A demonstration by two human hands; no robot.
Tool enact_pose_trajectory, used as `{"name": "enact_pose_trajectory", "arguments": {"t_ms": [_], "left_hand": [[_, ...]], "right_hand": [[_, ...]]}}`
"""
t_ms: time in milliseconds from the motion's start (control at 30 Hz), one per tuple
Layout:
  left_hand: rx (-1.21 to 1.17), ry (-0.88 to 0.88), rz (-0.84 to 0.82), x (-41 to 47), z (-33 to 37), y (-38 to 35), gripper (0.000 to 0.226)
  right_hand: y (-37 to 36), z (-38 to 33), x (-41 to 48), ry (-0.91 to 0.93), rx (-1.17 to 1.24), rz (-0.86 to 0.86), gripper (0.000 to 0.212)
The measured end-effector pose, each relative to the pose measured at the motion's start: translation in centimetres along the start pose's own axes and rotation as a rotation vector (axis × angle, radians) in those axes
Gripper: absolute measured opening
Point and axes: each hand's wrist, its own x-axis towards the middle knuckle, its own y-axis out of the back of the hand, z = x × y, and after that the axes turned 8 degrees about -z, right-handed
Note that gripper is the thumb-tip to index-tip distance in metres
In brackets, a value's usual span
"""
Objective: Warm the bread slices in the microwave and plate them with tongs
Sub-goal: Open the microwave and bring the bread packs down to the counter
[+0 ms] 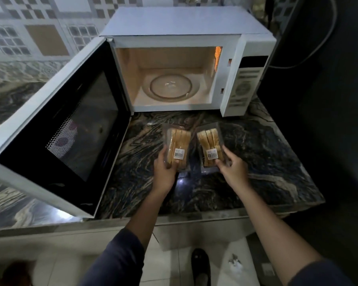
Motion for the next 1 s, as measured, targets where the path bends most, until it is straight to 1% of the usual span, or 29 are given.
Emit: {"name": "enact_pose_trajectory", "arguments": {"t_ms": [67, 100, 167, 233, 300, 333, 367, 400, 433, 500, 533, 567, 667, 767, 833, 900, 1000], "left_hand": [[0.208, 0.018, 0.053, -0.1, 0.0, -0.1, 0.056], [0.274, 0.025, 0.072, -0.1, -0.1, 0.0, 0.055], [0.322, 0.017, 0.083, -0.2, -0.2, 0.3, 0.054], [0.343, 0.008, 0.070, -0.3, -0.4, 0.7, 0.053], [0.300, 0.036, 0.072, -0.6, -0.4, 0.9, 0.048], [0.265, 0.047, 0.075, -0.8, -0.6, 1.1, 0.046], [0.228, 0.061, 0.071, -1.0, -0.8, 1.2, 0.043], [0.201, 0.066, 0.070, -1.2, -1.0, 1.3, 0.040], [0.181, 0.071, 0.071, -1.5, -1.2, 1.4, 0.036], [0.125, 0.077, 0.096, -1.7, -1.6, 1.7, 0.026], [0.075, 0.084, 0.101, -1.6, -1.6, 1.8, 0.023], [0.017, 0.107, 0.093, -1.5, -1.6, 1.9, 0.021], [-0.118, 0.169, 0.060, -1.4, -1.5, 1.9, 0.021], [-0.138, 0.176, 0.043, -1.3, -1.8, 2.0, 0.023], [-0.189, 0.184, 0.022, -1.5, -1.7, 2.0, 0.018], [-0.253, 0.200, -0.001, -1.7, -1.4, 2.0, 0.020], [-0.287, 0.200, -0.050, -1.9, -1.3, 2.1, 0.028]], "right_hand": [[0.2, 0.3, 0.1, -0.010, -0.167, 0.030, 0.053], [0.3, 0.5, 0.1, -0.019, -0.223, 0.041, 0.051], [0.3, 0.8, 0.1, -0.039, -0.266, 0.051, 0.050], [0.1, 0.6, -0.4, -0.014, -0.329, 0.115, 0.052], [-0.3, 0.0, -1.2, 0.154, -0.459, 0.246, 0.052], [-0.7, -0.5, -1.5, 0.279, -0.488, 0.285, 0.048], [-1.1, -1.0, -1.7, 0.399, -0.488, 0.274, 0.042], [-1.5, -1.4, -1.8, 0.495, -0.483, 0.199, 0.036], [-2.1, -1.9, -1.8, 0.556, -0.494, 0.081, 0.031], [-3.4, -2.4, -1.7, 0.571, -0.579, -0.198, 0.024], [-4.1, -2.4, -1.6, 0.554, -0.622, -0.296, 0.024], [-4.6, -2.4, -1.5, 0.539, -0.635, -0.350, 0.024], [-5.3, -2.4, -1.2, 0.487, -0.564, -0.380, 0.020], [-5.4, -2.7, -0.6, 0.396, -0.470, -0.406, 0.016], [-5.4, -3.2, -0.2, 0.309, -0.411, -0.442, 0.014], [-5.3, -3.6, 0.2, 0.254, -0.431, -0.477, 0.013], [-5.1, -4.0, 0.6, 0.222, -0.491, -0.479, 0.013]]}}
